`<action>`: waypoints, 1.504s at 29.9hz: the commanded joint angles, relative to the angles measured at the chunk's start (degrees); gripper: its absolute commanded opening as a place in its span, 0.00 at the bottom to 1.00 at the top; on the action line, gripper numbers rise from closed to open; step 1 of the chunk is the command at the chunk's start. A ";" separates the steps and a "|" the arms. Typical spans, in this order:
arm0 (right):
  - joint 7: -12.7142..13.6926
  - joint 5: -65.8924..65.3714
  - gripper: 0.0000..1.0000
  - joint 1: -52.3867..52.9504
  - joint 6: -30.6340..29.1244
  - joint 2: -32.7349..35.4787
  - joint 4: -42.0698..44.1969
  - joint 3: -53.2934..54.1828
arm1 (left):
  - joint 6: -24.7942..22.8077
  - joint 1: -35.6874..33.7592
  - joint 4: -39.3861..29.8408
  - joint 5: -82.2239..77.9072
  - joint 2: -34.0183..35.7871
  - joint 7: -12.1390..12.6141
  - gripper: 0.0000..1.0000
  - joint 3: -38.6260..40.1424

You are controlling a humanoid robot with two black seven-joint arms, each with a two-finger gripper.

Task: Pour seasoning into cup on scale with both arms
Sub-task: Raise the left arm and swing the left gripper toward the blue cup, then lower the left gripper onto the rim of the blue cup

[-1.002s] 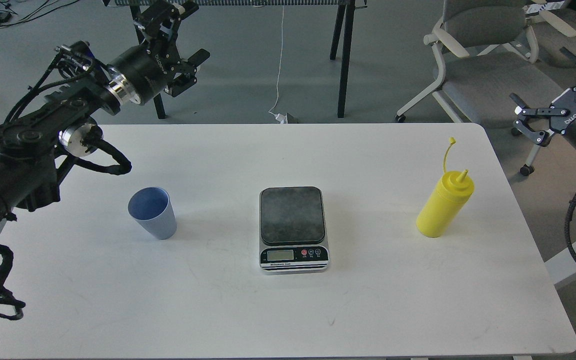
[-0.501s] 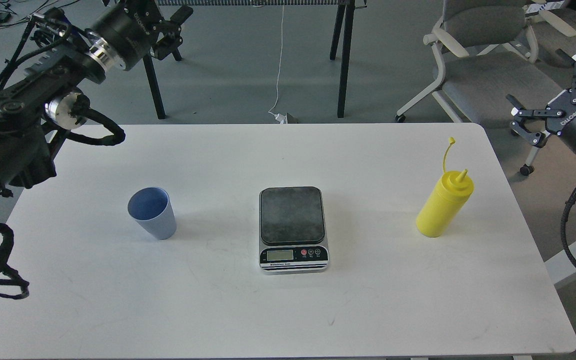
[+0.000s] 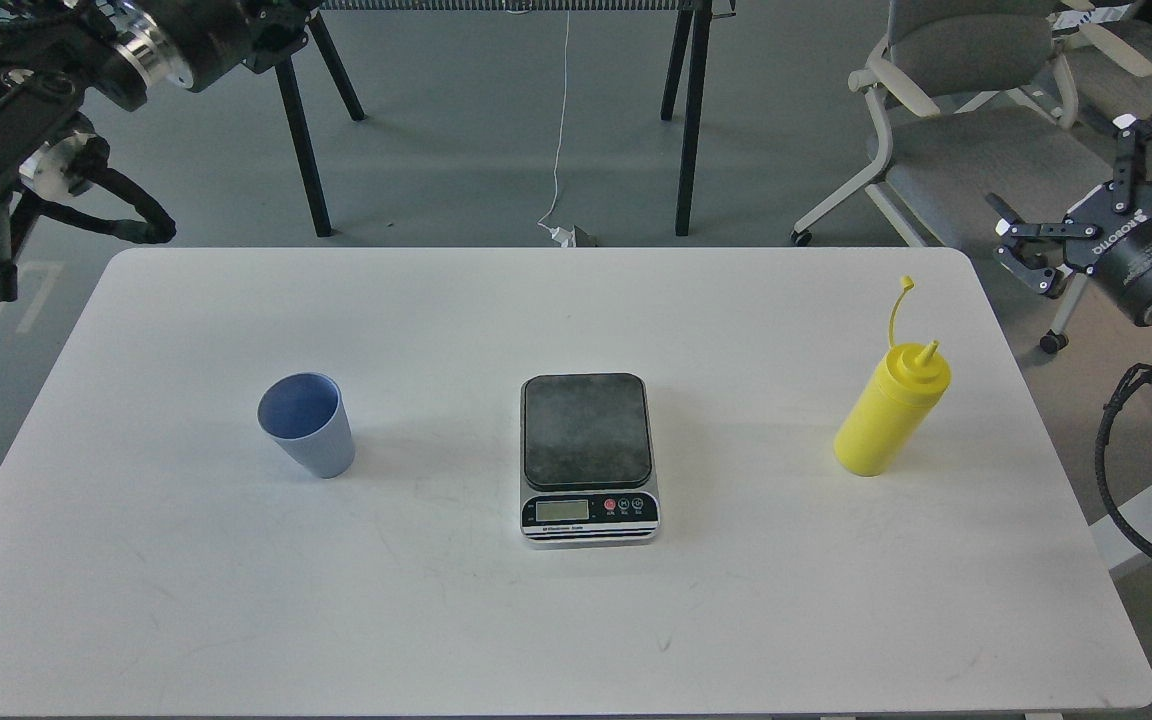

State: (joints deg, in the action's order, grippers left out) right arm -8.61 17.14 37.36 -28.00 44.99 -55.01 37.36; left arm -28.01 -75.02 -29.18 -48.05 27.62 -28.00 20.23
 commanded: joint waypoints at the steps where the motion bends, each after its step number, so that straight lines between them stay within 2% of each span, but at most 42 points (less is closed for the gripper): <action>1: 0.09 -0.09 0.99 -0.01 0.00 -0.08 0.16 -0.01 | 0.01 -5.12 -8.15 -20.10 2.35 0.00 1.00 -0.02; 8: 0.00 -0.09 0.99 -0.01 0.00 -0.43 0.34 -0.01 | 0.01 -6.45 -27.13 -50.79 4.90 0.00 1.00 -1.50; 12: 0.00 0.00 0.99 -0.01 0.00 -0.69 0.34 0.08 | 0.01 -6.63 -34.62 -65.82 5.51 0.00 1.00 -13.17; 16: 0.00 0.00 0.99 -0.10 0.00 -0.78 0.34 0.08 | 0.01 -6.72 -34.54 -73.84 4.99 0.00 1.00 -24.51; 19: 0.09 -0.09 0.99 -0.10 0.00 -0.78 0.34 0.08 | 0.01 -6.89 -33.75 -76.05 4.38 0.00 1.00 -29.36; 25: 0.00 -0.09 0.99 -0.36 0.00 -0.87 0.25 -0.01 | 0.01 -6.63 -33.31 -76.95 3.84 0.00 1.00 -31.21; 37: 0.00 0.00 0.99 -0.89 0.00 -1.40 0.08 -0.01 | 0.01 -6.72 -28.48 -76.95 5.25 0.00 1.00 -41.67; 45: 0.00 0.00 0.99 -0.97 0.00 -1.40 -0.01 -0.01 | 0.01 -6.37 -28.21 -76.95 5.52 0.00 1.00 -43.61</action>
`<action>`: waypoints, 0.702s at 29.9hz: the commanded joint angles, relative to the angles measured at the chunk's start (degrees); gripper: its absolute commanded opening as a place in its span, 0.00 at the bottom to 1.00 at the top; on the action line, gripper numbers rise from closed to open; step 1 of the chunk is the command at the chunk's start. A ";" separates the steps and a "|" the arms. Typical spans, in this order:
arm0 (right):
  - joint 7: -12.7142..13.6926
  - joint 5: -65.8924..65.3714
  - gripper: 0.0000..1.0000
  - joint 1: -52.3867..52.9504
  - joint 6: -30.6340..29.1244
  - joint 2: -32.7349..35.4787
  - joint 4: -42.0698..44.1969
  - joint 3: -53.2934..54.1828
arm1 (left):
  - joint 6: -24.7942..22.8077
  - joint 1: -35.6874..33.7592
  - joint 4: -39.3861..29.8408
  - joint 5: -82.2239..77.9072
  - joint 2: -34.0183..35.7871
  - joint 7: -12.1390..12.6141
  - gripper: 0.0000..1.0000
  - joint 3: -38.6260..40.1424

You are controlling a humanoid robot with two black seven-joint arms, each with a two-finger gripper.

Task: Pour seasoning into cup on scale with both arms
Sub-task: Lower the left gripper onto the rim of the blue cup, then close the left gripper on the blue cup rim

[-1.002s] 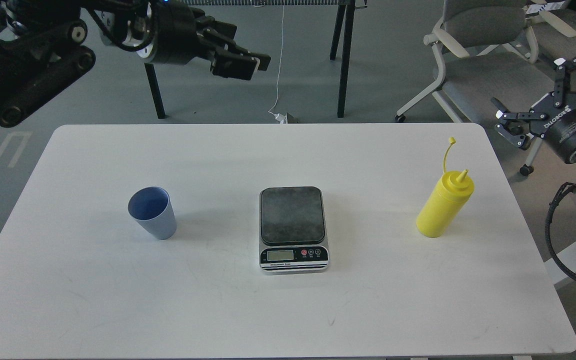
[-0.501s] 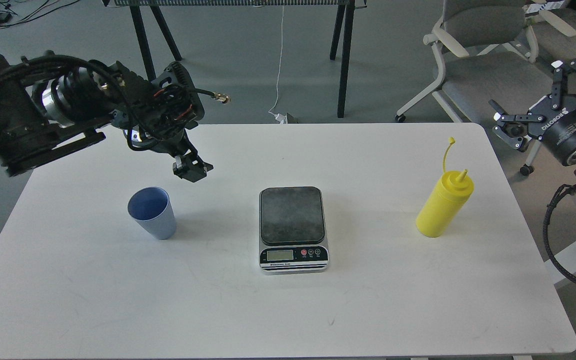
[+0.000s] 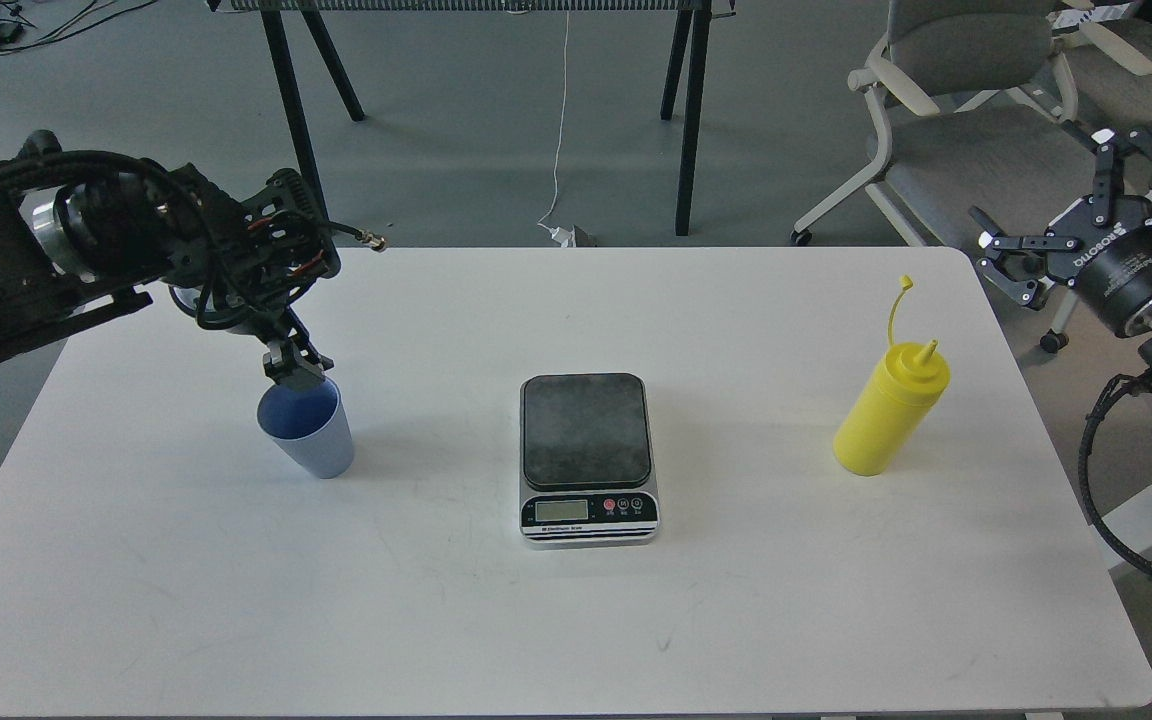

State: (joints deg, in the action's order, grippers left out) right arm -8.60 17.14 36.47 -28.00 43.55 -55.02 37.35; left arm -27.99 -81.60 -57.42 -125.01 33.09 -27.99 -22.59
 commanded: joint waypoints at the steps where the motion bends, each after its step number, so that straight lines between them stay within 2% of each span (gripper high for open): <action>1: -0.01 0.00 0.99 -0.09 0.00 0.04 0.00 0.09 | -0.01 0.38 0.03 0.01 0.05 -0.01 1.00 -1.31; 10: 0.07 0.00 0.99 -0.62 0.00 0.04 -0.18 0.09 | -0.01 1.97 0.55 0.01 0.05 -0.01 1.00 -3.34; 21: -0.01 0.08 0.99 -1.05 0.00 0.04 -0.18 0.09 | 1.54 4.60 6.44 0.01 -0.92 -0.01 0.98 -3.25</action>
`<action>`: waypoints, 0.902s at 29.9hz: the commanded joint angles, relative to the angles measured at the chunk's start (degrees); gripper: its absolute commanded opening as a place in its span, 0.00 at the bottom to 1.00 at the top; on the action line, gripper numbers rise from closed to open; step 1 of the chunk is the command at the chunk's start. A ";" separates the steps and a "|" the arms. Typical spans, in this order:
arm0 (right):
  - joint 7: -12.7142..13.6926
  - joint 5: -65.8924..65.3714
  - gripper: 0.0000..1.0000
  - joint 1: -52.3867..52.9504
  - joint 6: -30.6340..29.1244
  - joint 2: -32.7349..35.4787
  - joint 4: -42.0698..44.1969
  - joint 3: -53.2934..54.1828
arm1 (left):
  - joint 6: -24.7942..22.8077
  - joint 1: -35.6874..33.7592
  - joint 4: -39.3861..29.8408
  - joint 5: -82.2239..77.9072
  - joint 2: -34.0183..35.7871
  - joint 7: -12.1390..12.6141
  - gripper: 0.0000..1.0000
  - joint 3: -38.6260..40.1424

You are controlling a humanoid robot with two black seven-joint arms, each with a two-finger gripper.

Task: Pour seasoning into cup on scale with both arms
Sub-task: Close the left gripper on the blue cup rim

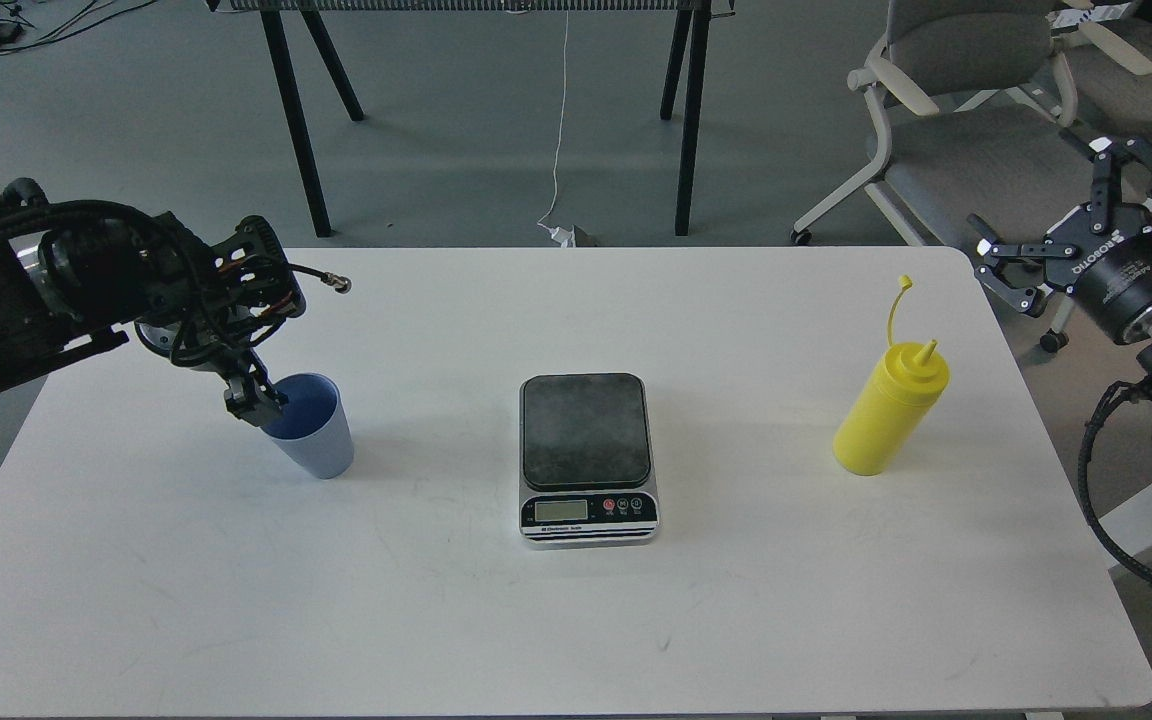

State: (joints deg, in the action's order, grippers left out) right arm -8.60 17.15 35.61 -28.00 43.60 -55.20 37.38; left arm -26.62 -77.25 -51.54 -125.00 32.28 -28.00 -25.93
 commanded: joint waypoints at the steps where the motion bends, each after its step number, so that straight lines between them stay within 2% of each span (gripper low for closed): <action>1: -0.01 -0.01 0.99 -0.19 0.00 0.00 0.00 0.06 | 0.17 0.26 0.56 0.00 -0.19 0.00 0.97 0.09; 17: -0.01 0.08 0.99 -0.27 0.00 0.00 0.09 0.06 | -0.62 0.43 1.87 2.92 -3.71 0.00 0.95 0.09; 27: -0.01 0.08 0.99 -0.80 0.00 0.08 0.18 0.33 | -0.45 1.92 5.66 3.01 -6.26 0.00 0.86 0.18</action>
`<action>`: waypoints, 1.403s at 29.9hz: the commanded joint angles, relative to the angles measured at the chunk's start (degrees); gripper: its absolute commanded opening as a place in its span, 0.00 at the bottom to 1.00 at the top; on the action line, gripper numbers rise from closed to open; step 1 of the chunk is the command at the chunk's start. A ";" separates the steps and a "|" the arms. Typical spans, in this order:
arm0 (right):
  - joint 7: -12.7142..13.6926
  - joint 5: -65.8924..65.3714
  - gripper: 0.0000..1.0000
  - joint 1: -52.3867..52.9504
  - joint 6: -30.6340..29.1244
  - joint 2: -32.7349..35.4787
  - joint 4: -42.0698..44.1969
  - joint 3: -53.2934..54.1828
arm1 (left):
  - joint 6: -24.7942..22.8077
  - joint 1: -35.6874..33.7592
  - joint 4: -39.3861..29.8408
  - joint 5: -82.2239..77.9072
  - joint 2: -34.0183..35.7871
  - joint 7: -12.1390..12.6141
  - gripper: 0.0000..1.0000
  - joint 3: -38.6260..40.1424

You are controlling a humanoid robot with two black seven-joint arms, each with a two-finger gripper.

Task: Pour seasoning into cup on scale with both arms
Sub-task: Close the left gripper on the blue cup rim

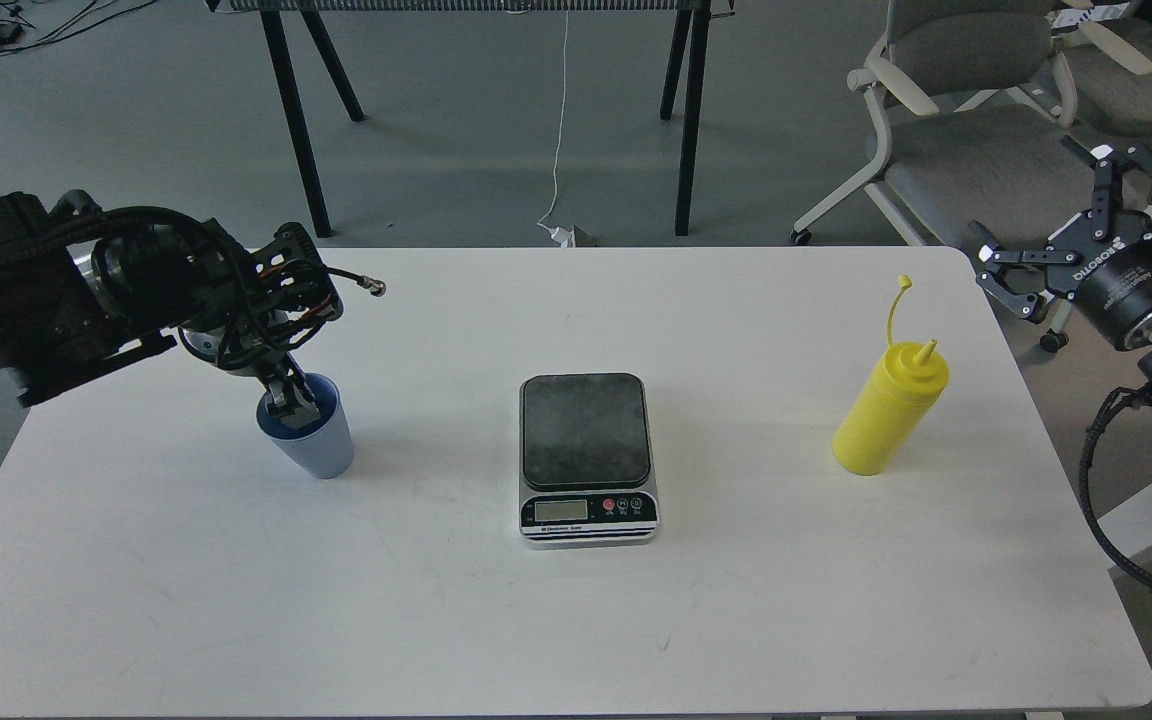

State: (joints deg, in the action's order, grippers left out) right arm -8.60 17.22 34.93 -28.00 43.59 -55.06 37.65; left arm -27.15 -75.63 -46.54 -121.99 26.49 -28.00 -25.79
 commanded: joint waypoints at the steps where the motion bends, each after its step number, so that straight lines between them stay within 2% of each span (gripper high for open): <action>1: -0.01 0.01 0.99 -0.13 0.00 0.09 0.04 0.05 | 0.08 0.57 0.66 0.00 -0.47 0.00 0.86 0.04; 24: -0.01 0.01 0.99 -0.83 0.00 0.00 -0.05 0.40 | 0.69 0.92 0.66 -0.09 -0.39 0.00 0.50 0.13; 29: -0.01 0.01 0.99 -0.83 0.00 0.09 -0.05 0.40 | 0.60 1.01 0.66 -0.09 -0.30 0.00 0.38 -0.05; 37: -0.01 0.01 0.99 -0.92 0.00 0.09 -0.05 0.40 | 0.60 1.18 0.40 -0.09 -0.21 0.00 0.29 -0.05; 42: -0.01 0.10 0.99 -1.18 0.00 0.09 -0.05 0.49 | 0.60 1.80 0.31 -0.17 -0.21 0.00 0.20 -0.13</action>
State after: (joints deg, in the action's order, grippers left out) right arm -8.60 17.23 34.00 -28.00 43.63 -55.11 38.06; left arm -26.54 -74.18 -46.13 -122.11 26.27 -28.00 -25.91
